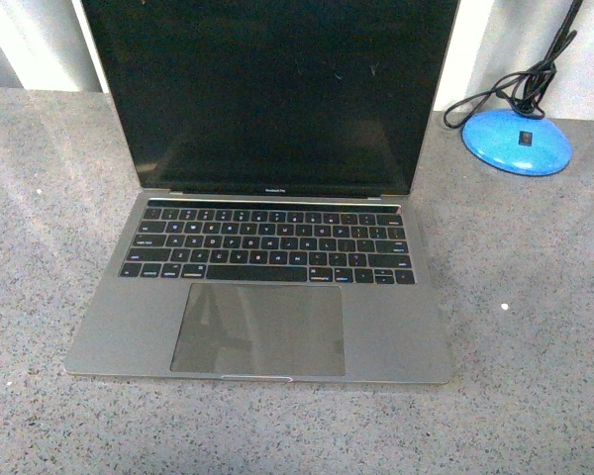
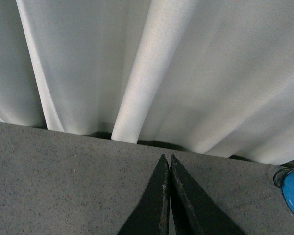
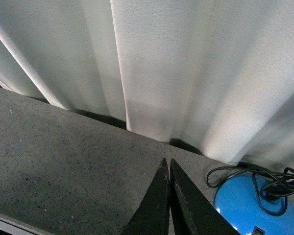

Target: Close laptop

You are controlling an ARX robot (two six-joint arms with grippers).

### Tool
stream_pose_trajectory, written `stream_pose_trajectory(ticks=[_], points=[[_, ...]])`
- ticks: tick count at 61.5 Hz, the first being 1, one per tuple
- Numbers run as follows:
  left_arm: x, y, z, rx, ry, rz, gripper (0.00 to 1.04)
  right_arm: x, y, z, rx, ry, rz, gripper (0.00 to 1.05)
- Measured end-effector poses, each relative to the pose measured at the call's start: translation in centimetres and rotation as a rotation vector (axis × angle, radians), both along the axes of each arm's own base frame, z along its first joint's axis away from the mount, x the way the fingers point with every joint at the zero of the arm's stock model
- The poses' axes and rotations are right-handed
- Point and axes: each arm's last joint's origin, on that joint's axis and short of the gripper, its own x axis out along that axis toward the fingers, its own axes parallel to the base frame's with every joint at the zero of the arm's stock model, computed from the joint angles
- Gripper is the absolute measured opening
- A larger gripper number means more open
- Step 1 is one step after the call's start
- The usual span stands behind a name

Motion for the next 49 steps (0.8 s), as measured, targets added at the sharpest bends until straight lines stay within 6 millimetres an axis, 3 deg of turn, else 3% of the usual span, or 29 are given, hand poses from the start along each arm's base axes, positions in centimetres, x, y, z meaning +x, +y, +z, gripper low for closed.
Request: stream_pose_trajectory(ticks=[28,49], points=[[0.2,-1.6,-0.2,-0.02,0.112,-0.02,0.04,2.1,1.4,-0.9,0.018,0.025,0.039,0.01],[1.2,-1.8,-2.9,-0.012,0.183,-0.01,0.04,2.1,3.1,-1.1,0.023,0.029,0.085,0.01]])
